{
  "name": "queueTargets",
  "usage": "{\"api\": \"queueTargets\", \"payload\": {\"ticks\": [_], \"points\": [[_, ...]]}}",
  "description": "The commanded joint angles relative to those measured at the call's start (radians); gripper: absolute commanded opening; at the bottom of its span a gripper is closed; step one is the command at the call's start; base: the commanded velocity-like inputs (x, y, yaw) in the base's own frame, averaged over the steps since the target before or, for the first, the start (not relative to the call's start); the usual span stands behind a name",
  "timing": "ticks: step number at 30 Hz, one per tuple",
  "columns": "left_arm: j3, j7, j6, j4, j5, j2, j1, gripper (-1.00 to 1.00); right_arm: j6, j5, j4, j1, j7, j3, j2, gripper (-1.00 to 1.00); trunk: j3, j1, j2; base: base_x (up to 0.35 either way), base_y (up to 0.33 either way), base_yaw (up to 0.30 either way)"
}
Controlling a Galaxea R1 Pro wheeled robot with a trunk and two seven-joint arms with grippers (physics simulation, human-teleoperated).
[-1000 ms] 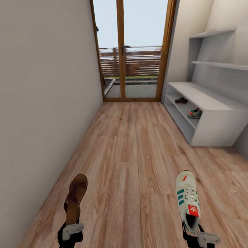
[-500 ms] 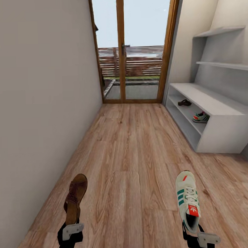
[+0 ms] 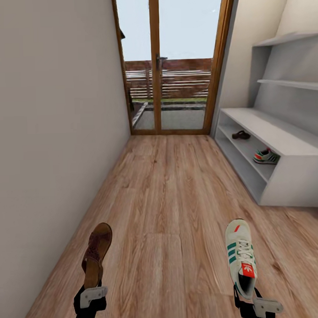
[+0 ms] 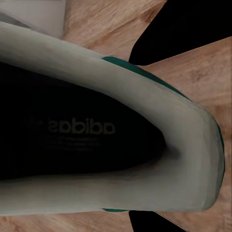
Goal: Pick up the two gym shoes and the two sandals from the corridor floor and place them onto the hallstand (shoe rack) in the corridor, making sure they are on the rack and not on the floor. Arrange them so the two gym shoes are next to each other and the two sandals are next to each other.
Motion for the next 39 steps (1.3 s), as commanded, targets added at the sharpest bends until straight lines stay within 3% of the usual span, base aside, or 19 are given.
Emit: {"api": "queueTargets", "payload": {"ticks": [1, 39], "points": [[-0.008, 0.011, -0.003, 0.0, 0.0, 0.002, -0.001, -1.0, -0.003, -0.008, 0.0, 0.0, -0.003, 0.009, 0.0, -1.0, -0.001, 0.0, 0.0, 0.339, 0.0, 0.0], [0.011, 0.011, -0.003, 0.0, -0.002, 0.004, -0.001, -1.0, -0.003, -0.008, 0.0, -0.001, -0.003, 0.009, 0.0, -1.0, -0.001, 0.0, 0.0, 0.339, 0.0, 0.0]]}}
